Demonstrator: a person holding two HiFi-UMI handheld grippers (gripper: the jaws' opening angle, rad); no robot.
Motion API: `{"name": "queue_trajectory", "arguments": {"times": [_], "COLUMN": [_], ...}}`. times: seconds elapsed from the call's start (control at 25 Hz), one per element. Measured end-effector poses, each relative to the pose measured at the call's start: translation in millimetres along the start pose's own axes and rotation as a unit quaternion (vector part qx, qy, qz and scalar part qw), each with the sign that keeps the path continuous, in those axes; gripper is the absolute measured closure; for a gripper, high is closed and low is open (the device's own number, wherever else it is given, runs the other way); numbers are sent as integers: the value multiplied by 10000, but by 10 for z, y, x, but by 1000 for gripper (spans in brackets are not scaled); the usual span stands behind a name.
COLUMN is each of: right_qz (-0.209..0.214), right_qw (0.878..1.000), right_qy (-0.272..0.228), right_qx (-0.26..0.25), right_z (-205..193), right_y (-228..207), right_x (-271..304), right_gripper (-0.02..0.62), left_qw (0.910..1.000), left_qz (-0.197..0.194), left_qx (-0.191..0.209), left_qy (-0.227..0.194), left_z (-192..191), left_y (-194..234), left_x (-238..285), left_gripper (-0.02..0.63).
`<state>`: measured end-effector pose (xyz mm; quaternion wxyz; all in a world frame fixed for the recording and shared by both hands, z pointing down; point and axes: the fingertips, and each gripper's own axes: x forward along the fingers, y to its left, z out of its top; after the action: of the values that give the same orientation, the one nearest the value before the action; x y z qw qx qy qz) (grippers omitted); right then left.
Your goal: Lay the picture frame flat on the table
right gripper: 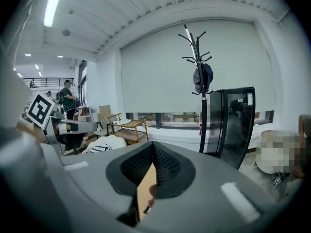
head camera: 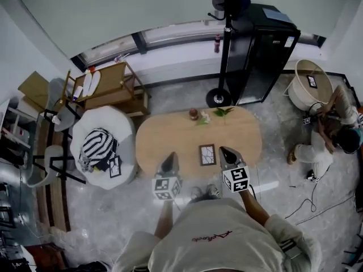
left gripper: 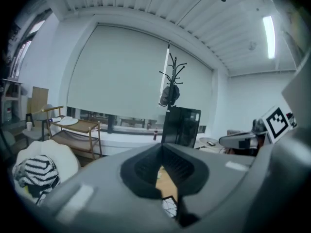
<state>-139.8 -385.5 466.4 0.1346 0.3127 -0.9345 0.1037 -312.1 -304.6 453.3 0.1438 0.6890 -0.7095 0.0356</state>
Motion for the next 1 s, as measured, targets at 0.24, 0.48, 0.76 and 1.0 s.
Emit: {"name": "queue_trajectory", "arguments": {"times": [0.24,0.48,0.76,1.0], "right_qz": [-67,-263,-396,-419], "right_qw": [9997,9989,9975,9976], "right_qy": [-212,-363,-579,-537], "right_qx": [-115,-130,-107,-98], "right_z": [324,521,682,671], "right_y": [76,10,-24,-17], "right_x": [-204,-316,-312,-271], "right_gripper": [592,592,592,592], "left_qw": [9995,9989,9982,9982], "left_qz": [77,132,84,57], "left_qx": [155,253,368,377], "left_qy": [-258,-380,-461,-468], "left_z": [385,608,746,749], "left_y": [76,154,195,234], "left_x": [-199,-282,-308,-298], "left_gripper": [606,606,606,606]}}
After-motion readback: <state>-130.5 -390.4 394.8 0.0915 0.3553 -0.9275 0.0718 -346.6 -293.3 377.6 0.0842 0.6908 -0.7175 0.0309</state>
